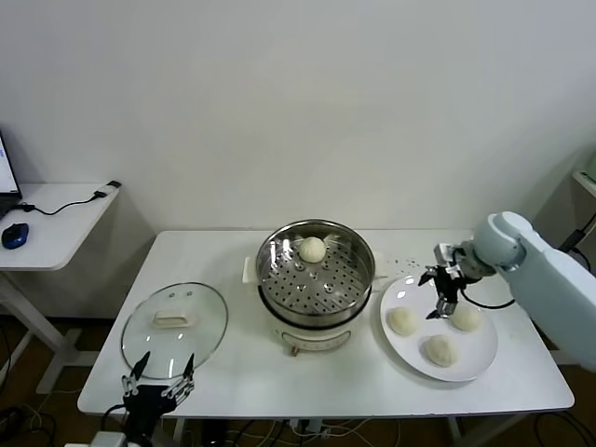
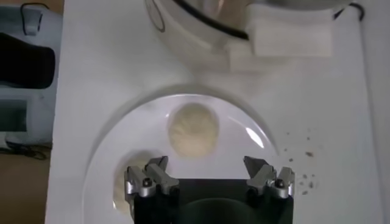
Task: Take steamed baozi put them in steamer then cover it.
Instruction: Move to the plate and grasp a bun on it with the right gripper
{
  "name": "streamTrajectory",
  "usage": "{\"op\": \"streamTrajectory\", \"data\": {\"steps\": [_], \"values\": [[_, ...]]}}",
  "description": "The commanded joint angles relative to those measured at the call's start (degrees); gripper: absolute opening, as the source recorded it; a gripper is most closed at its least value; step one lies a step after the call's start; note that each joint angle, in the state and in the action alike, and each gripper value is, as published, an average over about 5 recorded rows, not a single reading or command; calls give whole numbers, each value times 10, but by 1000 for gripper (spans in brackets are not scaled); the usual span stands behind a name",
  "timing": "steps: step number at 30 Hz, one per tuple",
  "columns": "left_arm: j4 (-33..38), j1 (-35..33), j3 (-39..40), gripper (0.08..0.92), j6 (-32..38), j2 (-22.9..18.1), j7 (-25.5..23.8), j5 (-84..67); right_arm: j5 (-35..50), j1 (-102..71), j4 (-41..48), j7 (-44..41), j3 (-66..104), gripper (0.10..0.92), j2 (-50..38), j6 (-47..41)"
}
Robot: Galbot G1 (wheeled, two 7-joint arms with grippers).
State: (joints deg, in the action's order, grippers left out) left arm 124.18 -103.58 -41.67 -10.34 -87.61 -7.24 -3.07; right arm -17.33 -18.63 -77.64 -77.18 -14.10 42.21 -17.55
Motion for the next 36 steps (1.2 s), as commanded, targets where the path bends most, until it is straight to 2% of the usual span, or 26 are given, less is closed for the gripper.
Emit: {"op": "streamTrajectory", "data": {"steps": [1, 19, 36], "values": [[-5, 5, -2, 823, -3, 1, -1, -3, -23, -28, 36, 11, 8, 823, 47, 4], [-26, 21, -5, 823, -9, 2, -8, -5, -66, -3, 116, 1, -2, 823, 101, 30], [-29, 24, -3, 823, -10, 2, -10, -6, -79, -6, 130, -7, 0, 823, 105, 36]]}}
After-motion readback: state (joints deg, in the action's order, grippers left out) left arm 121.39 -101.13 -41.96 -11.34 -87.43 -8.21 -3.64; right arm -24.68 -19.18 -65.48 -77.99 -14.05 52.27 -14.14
